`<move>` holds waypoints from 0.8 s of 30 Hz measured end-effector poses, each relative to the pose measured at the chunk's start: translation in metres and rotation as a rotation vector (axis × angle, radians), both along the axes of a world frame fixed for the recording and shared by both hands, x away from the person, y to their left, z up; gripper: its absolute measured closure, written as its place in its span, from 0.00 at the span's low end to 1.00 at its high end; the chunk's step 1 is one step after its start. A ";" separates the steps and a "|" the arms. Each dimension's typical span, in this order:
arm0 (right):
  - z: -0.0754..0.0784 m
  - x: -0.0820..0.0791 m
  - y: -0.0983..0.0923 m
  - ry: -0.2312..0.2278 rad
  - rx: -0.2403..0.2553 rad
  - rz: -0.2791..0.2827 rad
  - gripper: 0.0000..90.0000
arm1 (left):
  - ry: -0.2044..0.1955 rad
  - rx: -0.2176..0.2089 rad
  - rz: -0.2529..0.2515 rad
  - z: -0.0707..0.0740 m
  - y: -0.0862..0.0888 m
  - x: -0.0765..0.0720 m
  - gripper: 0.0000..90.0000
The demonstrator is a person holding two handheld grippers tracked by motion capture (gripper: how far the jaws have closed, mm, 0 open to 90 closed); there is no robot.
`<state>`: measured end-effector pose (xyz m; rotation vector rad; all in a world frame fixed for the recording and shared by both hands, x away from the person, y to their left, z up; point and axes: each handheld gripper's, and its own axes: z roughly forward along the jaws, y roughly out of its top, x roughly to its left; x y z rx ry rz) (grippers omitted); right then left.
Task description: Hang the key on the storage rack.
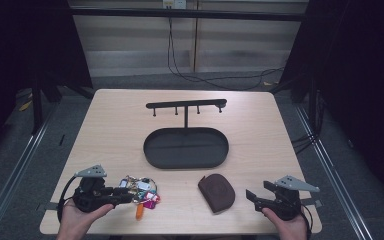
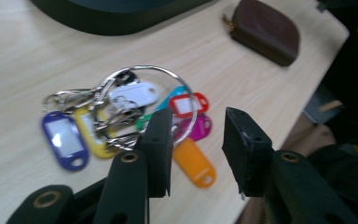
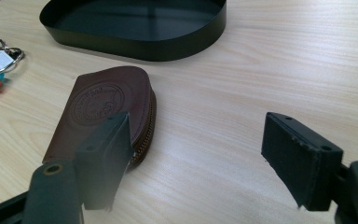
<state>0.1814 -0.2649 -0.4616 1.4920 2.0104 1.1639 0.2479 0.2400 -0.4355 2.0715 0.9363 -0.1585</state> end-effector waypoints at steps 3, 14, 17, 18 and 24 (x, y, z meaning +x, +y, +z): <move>-0.001 0.000 0.000 0.005 -0.003 -0.001 0.27 | -0.006 0.018 -0.012 0.004 -0.005 0.001 0.73; -0.002 0.001 0.001 0.022 -0.004 0.002 0.27 | -0.007 0.115 -0.110 0.010 -0.034 0.007 0.79; -0.002 0.001 0.001 0.027 -0.002 -0.002 0.27 | 0.007 0.135 -0.128 0.010 -0.038 0.011 0.78; -0.002 0.002 0.001 0.029 -0.007 -0.005 0.27 | 0.007 0.135 -0.128 0.010 -0.038 0.011 0.78; -0.003 0.003 0.001 0.039 -0.011 -0.006 0.27 | 0.032 0.170 -0.132 0.009 -0.045 0.023 0.80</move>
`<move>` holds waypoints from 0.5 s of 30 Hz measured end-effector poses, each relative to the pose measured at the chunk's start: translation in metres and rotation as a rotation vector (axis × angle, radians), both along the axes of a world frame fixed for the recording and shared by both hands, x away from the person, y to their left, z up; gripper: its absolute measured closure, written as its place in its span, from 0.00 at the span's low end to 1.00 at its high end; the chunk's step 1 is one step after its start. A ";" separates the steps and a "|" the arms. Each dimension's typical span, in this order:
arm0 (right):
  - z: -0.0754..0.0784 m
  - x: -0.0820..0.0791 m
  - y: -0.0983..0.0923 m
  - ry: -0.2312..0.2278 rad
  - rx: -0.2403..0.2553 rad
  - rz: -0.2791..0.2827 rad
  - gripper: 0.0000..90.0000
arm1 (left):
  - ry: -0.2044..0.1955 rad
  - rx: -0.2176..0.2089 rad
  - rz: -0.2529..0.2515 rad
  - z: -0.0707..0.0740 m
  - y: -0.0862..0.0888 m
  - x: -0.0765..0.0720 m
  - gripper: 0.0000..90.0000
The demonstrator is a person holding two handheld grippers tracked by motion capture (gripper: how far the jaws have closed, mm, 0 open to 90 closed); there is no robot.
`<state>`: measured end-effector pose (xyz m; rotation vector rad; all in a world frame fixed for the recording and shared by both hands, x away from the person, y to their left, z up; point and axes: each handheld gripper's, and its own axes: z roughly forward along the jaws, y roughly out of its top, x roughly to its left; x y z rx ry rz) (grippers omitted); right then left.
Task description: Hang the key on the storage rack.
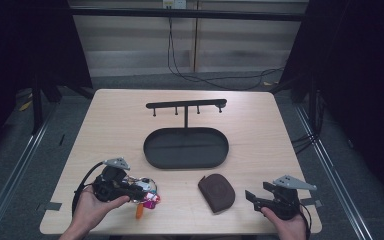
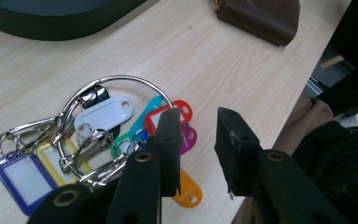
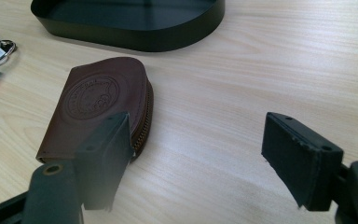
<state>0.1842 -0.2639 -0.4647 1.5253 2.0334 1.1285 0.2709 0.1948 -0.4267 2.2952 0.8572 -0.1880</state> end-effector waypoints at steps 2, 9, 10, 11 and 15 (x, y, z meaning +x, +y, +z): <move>0.000 0.000 0.000 0.000 0.001 0.001 0.27 | 0.015 0.016 -0.006 -0.002 -0.003 0.003 0.81; 0.000 0.000 0.000 0.007 0.001 -0.002 0.27 | 0.056 0.059 -0.008 -0.005 -0.015 0.017 0.82; 0.000 0.000 0.000 0.007 0.001 -0.002 0.27 | 0.063 0.076 -0.021 -0.005 -0.018 0.017 0.82; -0.001 0.001 0.000 0.009 0.002 -0.005 0.27 | 0.067 0.092 -0.030 -0.007 -0.021 0.017 0.82; -0.001 0.001 0.000 0.010 0.002 -0.005 0.27 | 0.084 0.144 -0.045 -0.011 -0.032 0.016 0.83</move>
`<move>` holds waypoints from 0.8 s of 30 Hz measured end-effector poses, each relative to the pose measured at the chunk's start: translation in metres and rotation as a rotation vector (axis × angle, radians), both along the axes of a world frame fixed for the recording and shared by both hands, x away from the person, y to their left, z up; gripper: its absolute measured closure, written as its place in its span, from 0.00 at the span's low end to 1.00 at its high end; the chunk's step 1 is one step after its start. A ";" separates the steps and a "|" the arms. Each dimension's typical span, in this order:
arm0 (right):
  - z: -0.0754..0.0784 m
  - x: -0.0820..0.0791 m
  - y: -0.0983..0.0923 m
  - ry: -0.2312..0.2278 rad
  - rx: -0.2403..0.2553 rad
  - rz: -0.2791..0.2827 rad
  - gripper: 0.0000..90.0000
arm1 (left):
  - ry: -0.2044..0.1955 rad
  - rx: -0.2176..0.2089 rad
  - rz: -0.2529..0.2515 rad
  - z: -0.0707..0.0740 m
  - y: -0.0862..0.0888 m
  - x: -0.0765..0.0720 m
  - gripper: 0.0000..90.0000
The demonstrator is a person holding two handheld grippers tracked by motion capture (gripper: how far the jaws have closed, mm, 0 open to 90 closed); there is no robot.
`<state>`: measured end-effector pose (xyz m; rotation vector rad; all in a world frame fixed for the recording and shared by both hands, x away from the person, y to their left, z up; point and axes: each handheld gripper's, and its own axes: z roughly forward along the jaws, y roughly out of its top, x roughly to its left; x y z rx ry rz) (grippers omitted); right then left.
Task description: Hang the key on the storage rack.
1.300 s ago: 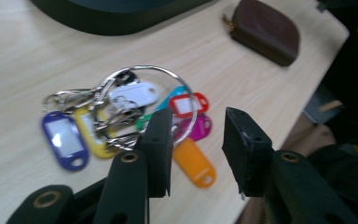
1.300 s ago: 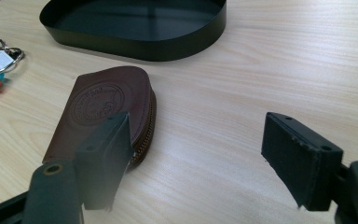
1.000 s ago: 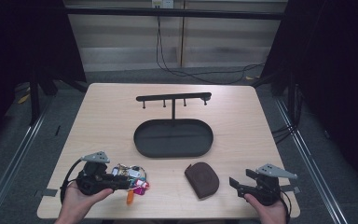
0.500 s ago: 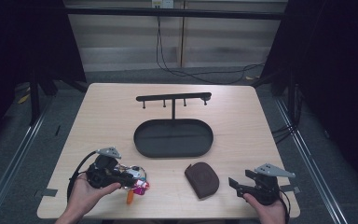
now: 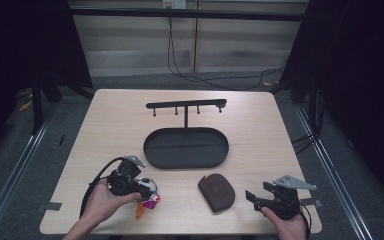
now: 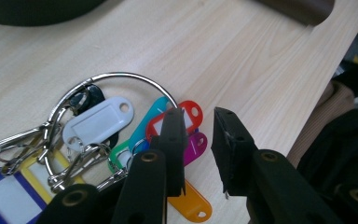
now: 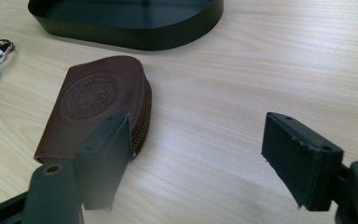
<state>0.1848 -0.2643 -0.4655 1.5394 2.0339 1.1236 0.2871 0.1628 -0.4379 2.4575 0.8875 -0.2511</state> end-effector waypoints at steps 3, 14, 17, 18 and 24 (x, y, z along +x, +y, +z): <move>0.000 0.000 0.000 0.001 -0.001 0.001 0.27 | 0.025 0.054 -0.029 -0.006 -0.008 0.003 0.82; 0.000 0.001 0.000 0.004 0.001 0.000 0.27 | 0.040 0.172 -0.059 -0.019 -0.016 0.005 0.83; 0.000 0.000 0.000 0.002 0.002 0.001 0.27 | 0.037 0.204 -0.083 -0.020 -0.021 0.005 0.84; 0.000 0.000 0.000 0.003 0.002 0.001 0.27 | 0.038 0.219 -0.092 -0.019 -0.022 0.005 0.84; 0.000 0.001 0.000 0.004 0.001 -0.005 0.27 | 0.050 0.266 -0.129 -0.019 -0.030 0.005 0.85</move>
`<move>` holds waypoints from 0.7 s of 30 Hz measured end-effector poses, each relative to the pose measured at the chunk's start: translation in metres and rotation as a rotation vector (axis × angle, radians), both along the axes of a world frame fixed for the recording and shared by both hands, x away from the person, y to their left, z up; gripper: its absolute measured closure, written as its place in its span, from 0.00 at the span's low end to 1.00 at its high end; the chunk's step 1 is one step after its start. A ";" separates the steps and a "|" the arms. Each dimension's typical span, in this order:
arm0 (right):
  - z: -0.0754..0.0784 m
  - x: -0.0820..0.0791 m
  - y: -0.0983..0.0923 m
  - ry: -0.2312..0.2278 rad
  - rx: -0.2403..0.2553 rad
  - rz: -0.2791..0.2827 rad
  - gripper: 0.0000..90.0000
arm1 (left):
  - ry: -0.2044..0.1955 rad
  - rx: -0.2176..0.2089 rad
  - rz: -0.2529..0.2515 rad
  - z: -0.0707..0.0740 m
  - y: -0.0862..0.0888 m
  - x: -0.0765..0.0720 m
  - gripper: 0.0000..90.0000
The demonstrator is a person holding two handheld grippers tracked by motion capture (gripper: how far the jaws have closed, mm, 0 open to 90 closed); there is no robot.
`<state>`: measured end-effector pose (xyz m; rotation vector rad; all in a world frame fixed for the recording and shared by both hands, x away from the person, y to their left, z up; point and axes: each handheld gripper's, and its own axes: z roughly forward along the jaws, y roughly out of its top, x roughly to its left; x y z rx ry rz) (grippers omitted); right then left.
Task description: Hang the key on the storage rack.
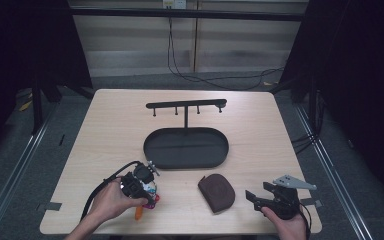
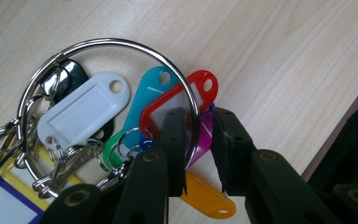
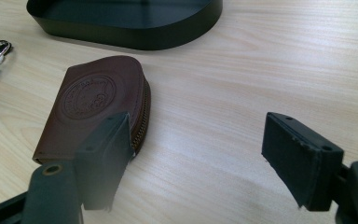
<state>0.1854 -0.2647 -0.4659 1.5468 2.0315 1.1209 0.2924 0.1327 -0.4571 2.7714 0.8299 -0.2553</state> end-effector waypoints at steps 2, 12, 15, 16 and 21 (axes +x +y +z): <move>0.000 0.000 0.000 0.001 0.000 0.002 0.27 | 0.003 0.009 0.004 0.000 -0.001 0.001 0.88; -0.001 0.001 0.000 0.010 -0.001 -0.003 0.27 | 0.041 0.039 -0.005 -0.001 -0.004 0.007 0.96; -0.001 0.001 0.000 0.010 -0.003 -0.004 0.27 | 0.028 0.058 0.000 0.000 -0.007 0.007 0.97; -0.001 0.001 0.000 0.010 -0.003 -0.005 0.26 | 0.026 0.068 -0.006 0.000 -0.008 0.006 0.97; -0.001 0.001 0.000 0.012 -0.001 -0.009 0.26 | 0.010 0.114 -0.037 0.003 -0.012 0.004 0.97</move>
